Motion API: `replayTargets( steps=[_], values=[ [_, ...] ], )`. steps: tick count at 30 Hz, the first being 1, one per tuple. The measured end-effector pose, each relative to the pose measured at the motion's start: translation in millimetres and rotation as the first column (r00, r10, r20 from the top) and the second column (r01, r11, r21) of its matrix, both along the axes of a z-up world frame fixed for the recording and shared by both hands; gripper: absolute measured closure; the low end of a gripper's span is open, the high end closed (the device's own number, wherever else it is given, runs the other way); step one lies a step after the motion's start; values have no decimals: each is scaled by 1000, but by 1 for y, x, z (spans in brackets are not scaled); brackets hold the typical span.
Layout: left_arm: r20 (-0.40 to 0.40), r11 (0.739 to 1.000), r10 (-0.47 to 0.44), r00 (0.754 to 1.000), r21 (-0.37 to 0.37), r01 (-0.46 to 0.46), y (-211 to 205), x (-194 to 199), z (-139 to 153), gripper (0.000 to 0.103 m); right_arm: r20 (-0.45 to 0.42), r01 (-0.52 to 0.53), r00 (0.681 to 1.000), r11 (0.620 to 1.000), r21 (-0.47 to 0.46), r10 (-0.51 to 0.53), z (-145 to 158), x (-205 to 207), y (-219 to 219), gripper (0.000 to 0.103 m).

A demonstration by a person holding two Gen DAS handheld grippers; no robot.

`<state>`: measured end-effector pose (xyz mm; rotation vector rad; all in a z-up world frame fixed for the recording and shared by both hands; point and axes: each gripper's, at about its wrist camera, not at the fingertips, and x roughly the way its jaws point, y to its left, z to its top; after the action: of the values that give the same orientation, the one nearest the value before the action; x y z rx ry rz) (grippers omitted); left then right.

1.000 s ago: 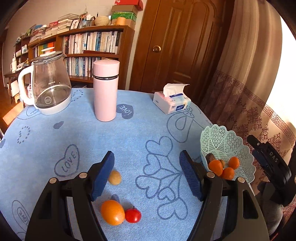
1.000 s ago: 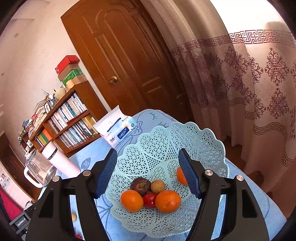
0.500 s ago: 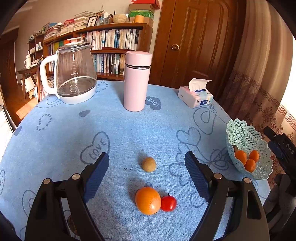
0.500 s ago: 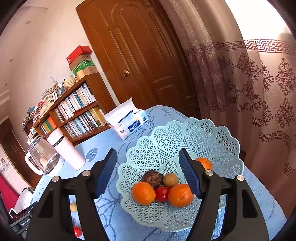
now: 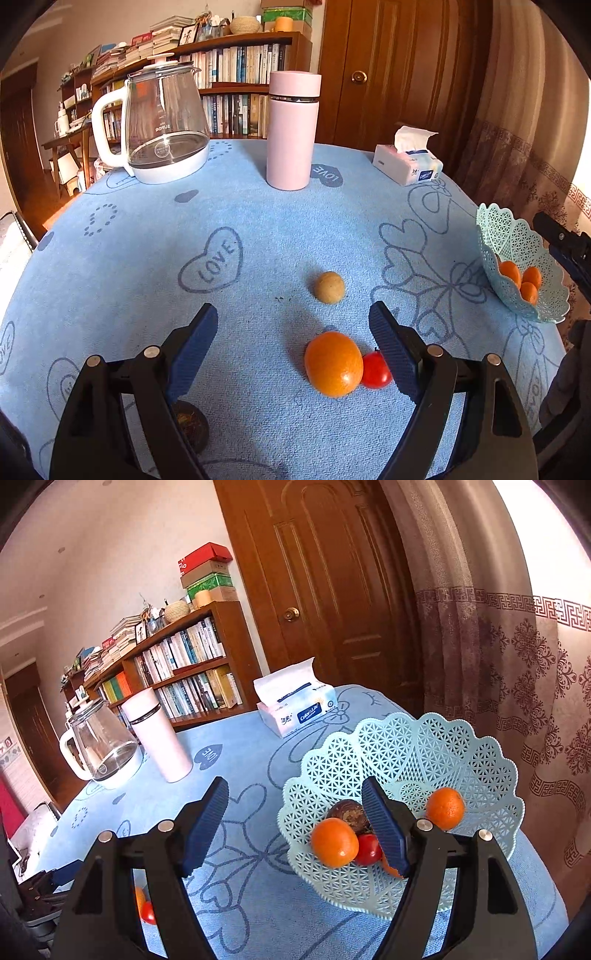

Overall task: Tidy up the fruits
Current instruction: 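Move both open tools back from the basket over the remaining fruit, then grasp another tangerine with the left tool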

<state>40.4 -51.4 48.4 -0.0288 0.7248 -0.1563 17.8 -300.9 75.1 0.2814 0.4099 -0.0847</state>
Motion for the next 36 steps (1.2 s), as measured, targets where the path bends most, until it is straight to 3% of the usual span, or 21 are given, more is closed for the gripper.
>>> replayTargets(
  steps=[14,22,30,36],
  values=[
    [-56,999,-33,998,18,35,-5,-2,-22,20,-46,-86,995,995,-58,83,-11,7,27,27],
    [-59,1000,-10,998,22,11,3,-2,-18,18,-47,-92,995,994,-60,89,-12,7,28,27],
    [-52,997,83,995,-3,-83,33,-1,-12,18,-50,-101,994,993,-68,97,-11,6,31,27],
    [-41,999,44,998,-20,-45,29,-9,-10,18,-53,-108,993,991,-74,104,-12,7,33,27]
  ],
)
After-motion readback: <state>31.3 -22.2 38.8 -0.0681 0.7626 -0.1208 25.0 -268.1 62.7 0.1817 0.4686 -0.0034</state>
